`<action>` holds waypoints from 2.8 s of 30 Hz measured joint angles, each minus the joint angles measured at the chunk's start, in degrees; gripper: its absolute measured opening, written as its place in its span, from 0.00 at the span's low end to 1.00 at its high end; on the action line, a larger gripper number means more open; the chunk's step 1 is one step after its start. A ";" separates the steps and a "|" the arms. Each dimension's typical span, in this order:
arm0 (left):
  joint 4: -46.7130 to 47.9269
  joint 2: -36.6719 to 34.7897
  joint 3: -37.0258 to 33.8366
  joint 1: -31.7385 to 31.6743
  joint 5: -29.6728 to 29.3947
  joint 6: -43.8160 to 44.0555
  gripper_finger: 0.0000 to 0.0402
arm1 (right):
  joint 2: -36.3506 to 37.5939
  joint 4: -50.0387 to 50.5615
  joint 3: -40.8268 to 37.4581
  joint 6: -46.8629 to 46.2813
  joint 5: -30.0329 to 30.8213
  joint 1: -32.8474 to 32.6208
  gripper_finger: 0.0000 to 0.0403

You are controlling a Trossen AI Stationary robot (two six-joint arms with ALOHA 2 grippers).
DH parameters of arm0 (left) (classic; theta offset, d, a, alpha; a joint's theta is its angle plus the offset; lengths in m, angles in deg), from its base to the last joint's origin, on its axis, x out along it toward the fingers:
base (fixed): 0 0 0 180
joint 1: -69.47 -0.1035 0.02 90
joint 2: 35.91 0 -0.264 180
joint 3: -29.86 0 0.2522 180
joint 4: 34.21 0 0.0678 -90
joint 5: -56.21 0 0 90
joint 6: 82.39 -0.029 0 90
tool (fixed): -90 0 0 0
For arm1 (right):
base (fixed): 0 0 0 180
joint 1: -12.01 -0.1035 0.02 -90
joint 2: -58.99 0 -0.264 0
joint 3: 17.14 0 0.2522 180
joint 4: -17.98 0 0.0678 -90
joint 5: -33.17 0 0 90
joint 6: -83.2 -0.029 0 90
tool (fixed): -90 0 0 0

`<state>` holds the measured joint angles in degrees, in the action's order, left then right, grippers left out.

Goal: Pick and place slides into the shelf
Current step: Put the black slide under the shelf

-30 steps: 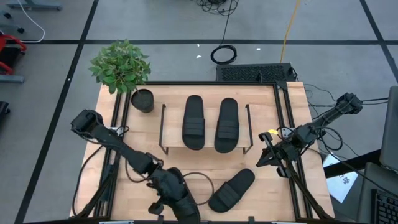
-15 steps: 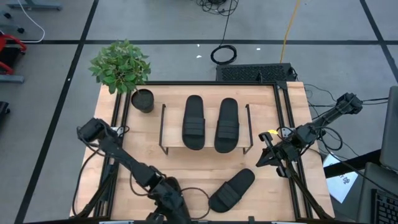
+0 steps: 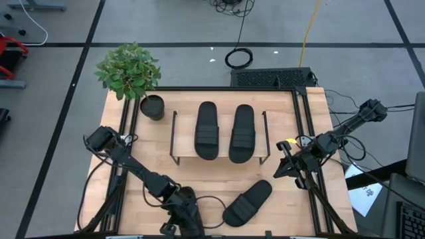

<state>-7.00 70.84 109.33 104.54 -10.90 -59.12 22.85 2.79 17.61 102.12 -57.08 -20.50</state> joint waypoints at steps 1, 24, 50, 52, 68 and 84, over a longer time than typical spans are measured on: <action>0.39 -0.76 -0.14 -0.06 -0.75 0.34 0.06 | 0.00 0.00 0.00 0.02 0.02 0.00 0.00; 7.71 -6.20 -0.13 1.88 -16.51 3.73 0.65 | 0.01 0.00 0.00 -0.17 0.12 0.00 0.00; 20.75 -11.63 11.91 10.74 -37.24 2.33 0.68 | 0.02 0.01 0.00 0.77 0.16 0.01 0.00; 22.65 -9.16 15.44 13.48 -41.62 5.04 0.65 | 0.00 0.07 0.00 1.04 0.15 0.00 0.00; 45.32 20.77 50.81 16.58 -48.54 10.50 0.29 | 0.00 0.07 0.00 1.08 0.00 0.00 0.00; 48.40 21.34 52.10 17.59 -47.57 17.25 0.34 | 0.02 0.09 0.00 0.94 -0.03 0.00 0.00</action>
<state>41.40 92.18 161.44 122.13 -58.47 -41.87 22.87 2.88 17.61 103.06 -57.10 -20.50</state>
